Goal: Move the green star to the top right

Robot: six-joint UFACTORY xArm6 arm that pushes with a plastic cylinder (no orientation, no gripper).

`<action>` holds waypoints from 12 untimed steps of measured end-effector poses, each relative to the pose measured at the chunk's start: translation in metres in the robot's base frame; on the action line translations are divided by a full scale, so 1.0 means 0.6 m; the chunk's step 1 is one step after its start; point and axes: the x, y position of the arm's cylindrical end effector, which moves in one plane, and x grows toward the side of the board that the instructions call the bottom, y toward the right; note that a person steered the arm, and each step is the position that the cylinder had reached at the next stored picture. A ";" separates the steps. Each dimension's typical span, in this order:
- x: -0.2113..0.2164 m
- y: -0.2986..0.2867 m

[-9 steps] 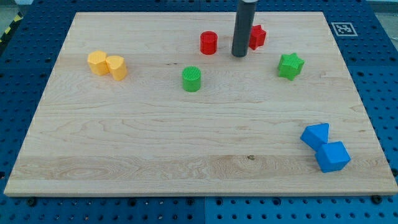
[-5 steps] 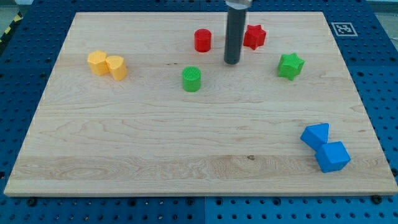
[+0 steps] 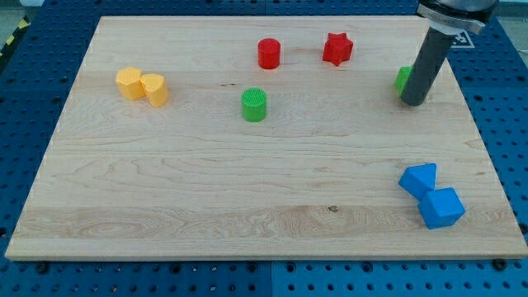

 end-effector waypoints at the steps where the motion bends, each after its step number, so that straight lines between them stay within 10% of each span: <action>1: 0.000 0.000; 12: -0.201 0.038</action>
